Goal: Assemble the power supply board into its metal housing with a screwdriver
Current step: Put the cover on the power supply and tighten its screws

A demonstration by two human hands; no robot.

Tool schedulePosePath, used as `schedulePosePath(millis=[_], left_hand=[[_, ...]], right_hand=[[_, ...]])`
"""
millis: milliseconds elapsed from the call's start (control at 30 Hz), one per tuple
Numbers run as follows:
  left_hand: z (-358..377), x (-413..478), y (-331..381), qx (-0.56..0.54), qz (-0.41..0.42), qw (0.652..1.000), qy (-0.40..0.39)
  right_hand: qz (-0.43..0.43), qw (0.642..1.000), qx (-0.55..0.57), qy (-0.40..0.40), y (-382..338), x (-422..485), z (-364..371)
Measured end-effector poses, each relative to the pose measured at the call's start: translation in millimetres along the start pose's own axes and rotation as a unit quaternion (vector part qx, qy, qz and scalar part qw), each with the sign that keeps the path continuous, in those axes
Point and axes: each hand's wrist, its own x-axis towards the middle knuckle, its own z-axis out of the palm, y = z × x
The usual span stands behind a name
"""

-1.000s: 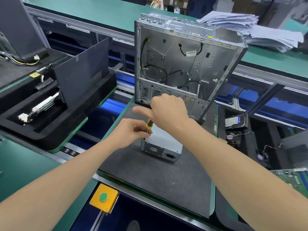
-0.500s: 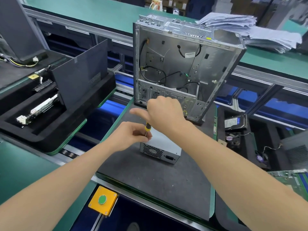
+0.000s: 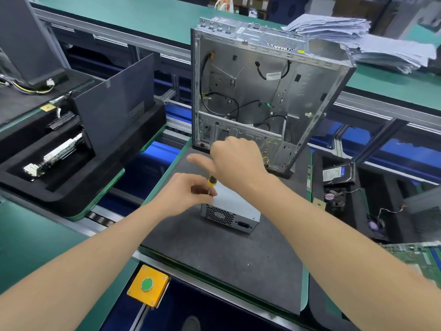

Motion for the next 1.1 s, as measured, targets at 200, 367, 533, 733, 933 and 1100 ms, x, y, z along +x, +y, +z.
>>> schedulePosePath(millis=[200, 367, 533, 733, 933, 1100], left_hand=[[-2.0, 2.2, -0.3, 0.025, 0.005, 1.0, -0.009], [-4.3, -1.1, -2.2, -0.001, -0.007, 1.0, -0.015], [-2.2, -3.1, -2.8, -0.035, -0.012, 0.999, -0.003], [0.0, -0.1, -2.1, -0.02, -0.008, 1.0, -0.002], [-8.8, -1.5, 0.6, -0.024, -0.013, 0.999, -0.034], [-9.7, -3.6, 2.2, -0.051, -0.023, 0.998, -0.016]], right_hand=[[-0.21, 0.97, 0.086, -0.091, 19.1, -5.0, -14.4], [-0.214, 0.962, 0.101, -0.14, 20.4, -0.1, -18.6], [-0.05, 0.994, 0.086, -0.035, 11.0, 0.4, -1.7], [-0.074, 0.993, 0.092, -0.002, 17.3, -0.9, -2.0], [-0.204, 0.964, 0.125, -0.118, 23.5, 1.1, -16.6], [-0.068, 0.992, 0.1, -0.039, 5.0, 1.8, -3.2]])
